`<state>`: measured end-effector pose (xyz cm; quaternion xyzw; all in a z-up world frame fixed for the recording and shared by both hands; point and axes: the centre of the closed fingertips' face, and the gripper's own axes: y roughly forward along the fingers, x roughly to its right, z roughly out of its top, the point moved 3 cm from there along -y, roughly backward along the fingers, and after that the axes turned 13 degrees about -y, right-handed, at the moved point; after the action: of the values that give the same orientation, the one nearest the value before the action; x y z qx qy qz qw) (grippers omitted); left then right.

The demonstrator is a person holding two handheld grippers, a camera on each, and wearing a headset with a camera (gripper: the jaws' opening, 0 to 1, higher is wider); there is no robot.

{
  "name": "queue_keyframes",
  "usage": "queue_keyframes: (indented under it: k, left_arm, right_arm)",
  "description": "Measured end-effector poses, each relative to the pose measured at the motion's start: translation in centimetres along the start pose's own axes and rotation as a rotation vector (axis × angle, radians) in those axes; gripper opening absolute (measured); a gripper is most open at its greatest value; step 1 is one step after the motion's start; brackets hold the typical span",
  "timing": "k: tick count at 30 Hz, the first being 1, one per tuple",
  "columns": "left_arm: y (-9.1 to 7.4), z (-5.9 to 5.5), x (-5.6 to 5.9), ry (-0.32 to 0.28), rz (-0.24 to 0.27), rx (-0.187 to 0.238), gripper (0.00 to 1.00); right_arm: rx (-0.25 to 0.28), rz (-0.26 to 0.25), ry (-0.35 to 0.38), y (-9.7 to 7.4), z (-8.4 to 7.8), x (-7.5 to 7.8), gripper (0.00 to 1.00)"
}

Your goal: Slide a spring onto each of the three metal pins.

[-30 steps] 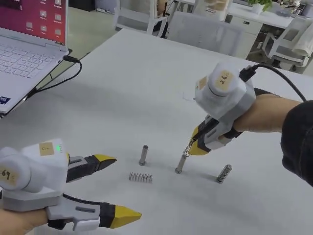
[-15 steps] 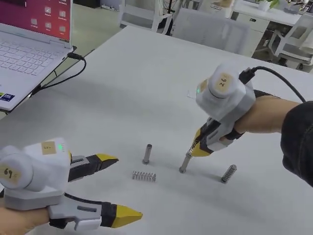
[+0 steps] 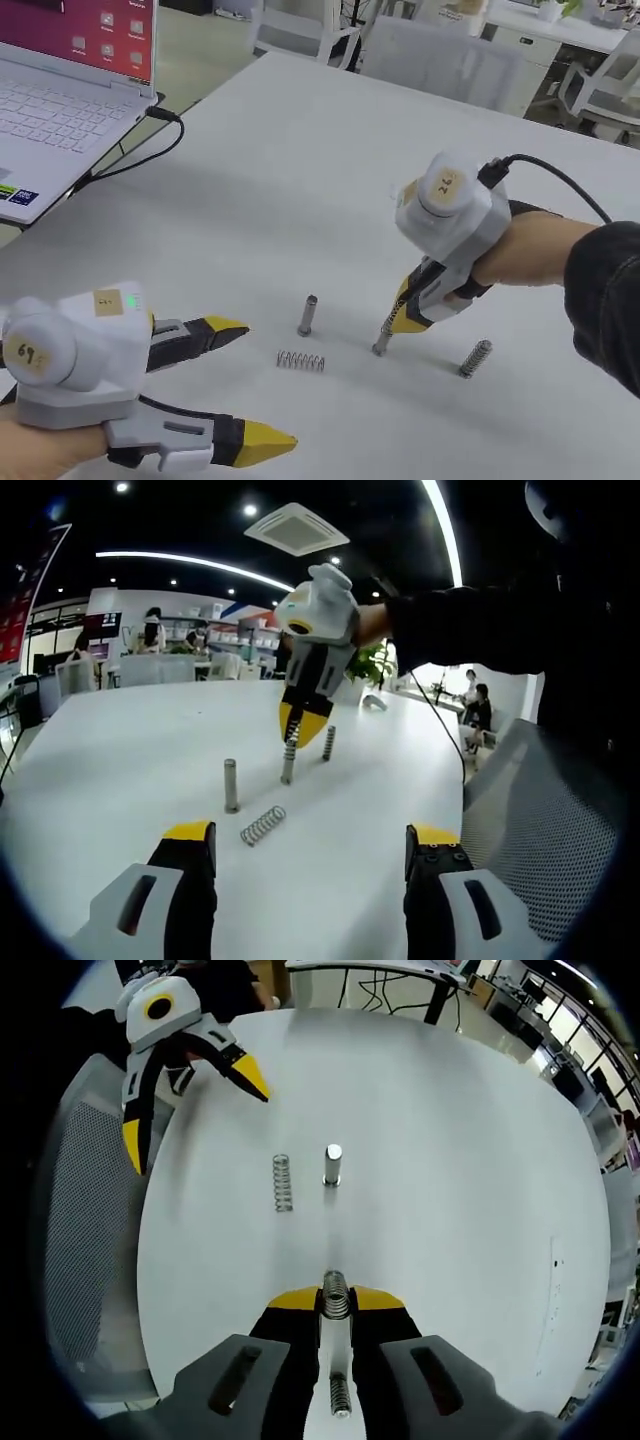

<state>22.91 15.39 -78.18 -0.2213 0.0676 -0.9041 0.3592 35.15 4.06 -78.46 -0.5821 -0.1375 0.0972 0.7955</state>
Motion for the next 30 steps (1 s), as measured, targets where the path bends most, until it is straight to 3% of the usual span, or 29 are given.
queue_keyframes:
  k: [19,30]
  left_arm:
    - [-0.3,-0.3,-0.2,-0.008,0.009,-0.003,0.72]
    - [-0.3,-0.4,-0.3,-0.008,0.009,-0.002,0.71]
  right_arm:
    - [-0.042,0.016,0.011,2.8,-0.9,-0.3,0.09]
    - [-0.032,0.002,0.036,2.7,-0.6,-0.1,0.12]
